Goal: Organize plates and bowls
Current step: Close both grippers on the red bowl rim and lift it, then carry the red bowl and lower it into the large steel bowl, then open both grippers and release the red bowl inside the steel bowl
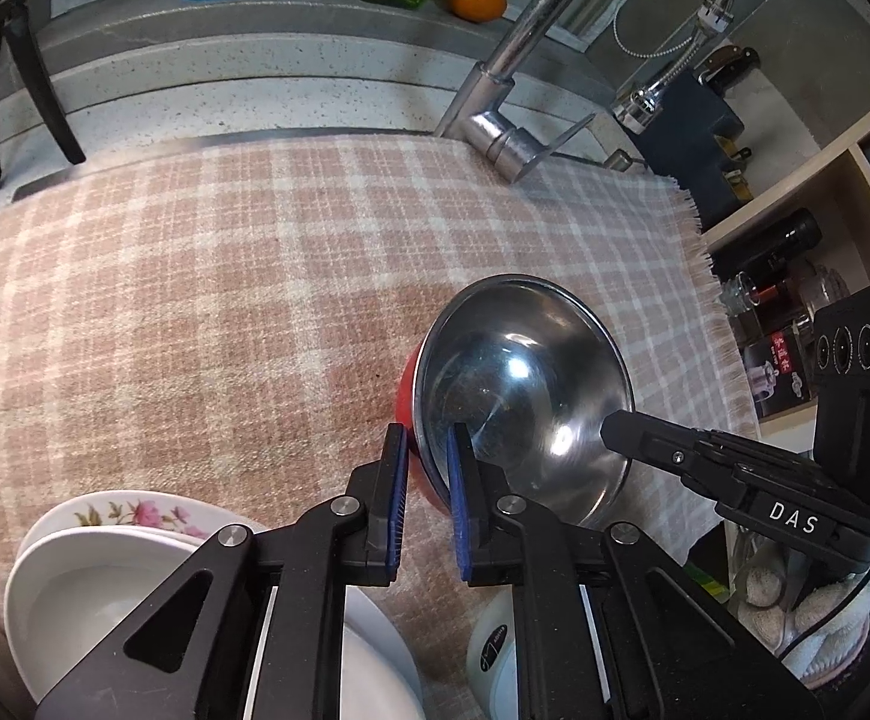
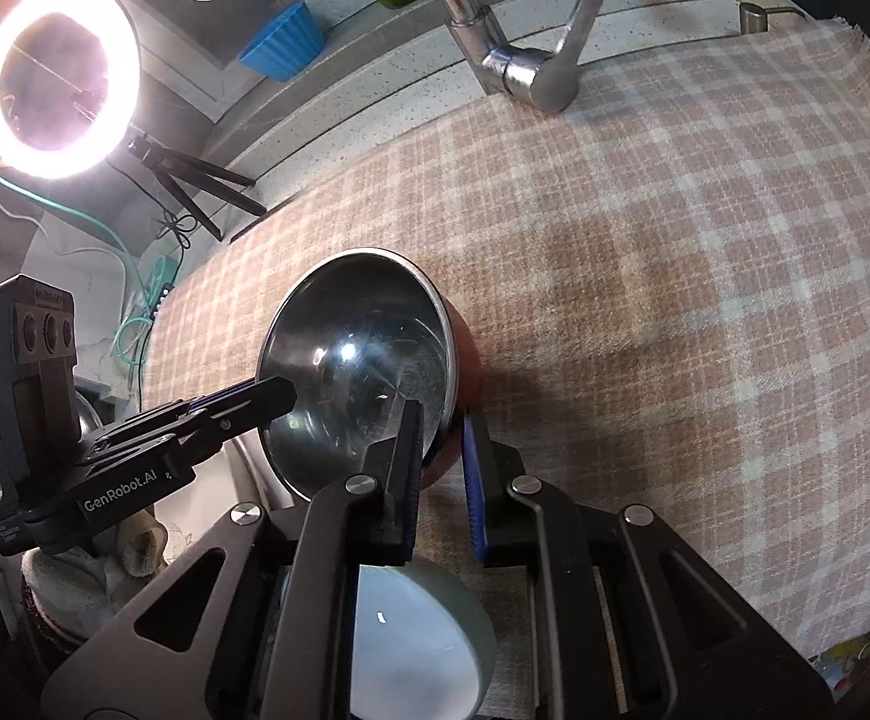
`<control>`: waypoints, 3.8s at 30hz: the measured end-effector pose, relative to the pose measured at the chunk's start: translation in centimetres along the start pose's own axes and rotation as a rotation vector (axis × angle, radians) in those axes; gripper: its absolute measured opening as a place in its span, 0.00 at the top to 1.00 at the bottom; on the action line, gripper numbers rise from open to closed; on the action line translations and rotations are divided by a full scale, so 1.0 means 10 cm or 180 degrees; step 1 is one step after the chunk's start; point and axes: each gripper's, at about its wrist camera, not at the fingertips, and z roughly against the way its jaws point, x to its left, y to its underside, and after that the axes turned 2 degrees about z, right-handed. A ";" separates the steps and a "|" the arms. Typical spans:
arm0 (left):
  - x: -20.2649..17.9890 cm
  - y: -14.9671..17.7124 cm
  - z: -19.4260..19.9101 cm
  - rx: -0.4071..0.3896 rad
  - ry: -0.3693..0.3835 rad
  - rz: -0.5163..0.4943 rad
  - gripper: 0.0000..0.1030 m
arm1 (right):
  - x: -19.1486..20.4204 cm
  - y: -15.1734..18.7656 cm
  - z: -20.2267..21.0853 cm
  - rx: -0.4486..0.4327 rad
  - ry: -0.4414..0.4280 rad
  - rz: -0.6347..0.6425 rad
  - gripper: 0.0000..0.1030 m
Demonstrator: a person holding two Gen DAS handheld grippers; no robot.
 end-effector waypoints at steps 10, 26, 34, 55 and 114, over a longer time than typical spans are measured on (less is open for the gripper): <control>0.10 0.07 0.53 -0.0309 0.0049 0.0022 0.89 | 0.48 0.01 0.24 -0.0143 -0.0083 0.0211 0.87; 0.82 0.49 1.43 -0.0739 -0.0044 0.0411 0.89 | 1.62 0.20 0.13 -0.0067 -0.0438 0.0723 0.87; 1.26 0.82 1.73 -0.0910 -0.0151 0.0787 0.89 | 2.18 0.33 -0.08 0.0103 -0.0600 0.1036 0.87; 2.26 1.52 2.12 -0.0944 -0.0597 0.1475 0.89 | 3.20 0.78 -1.11 0.0811 -0.0750 0.1605 0.87; 2.29 1.52 2.21 -0.0984 -0.0862 0.1370 0.88 | 3.38 0.82 -1.07 0.0542 -0.0489 0.2104 0.69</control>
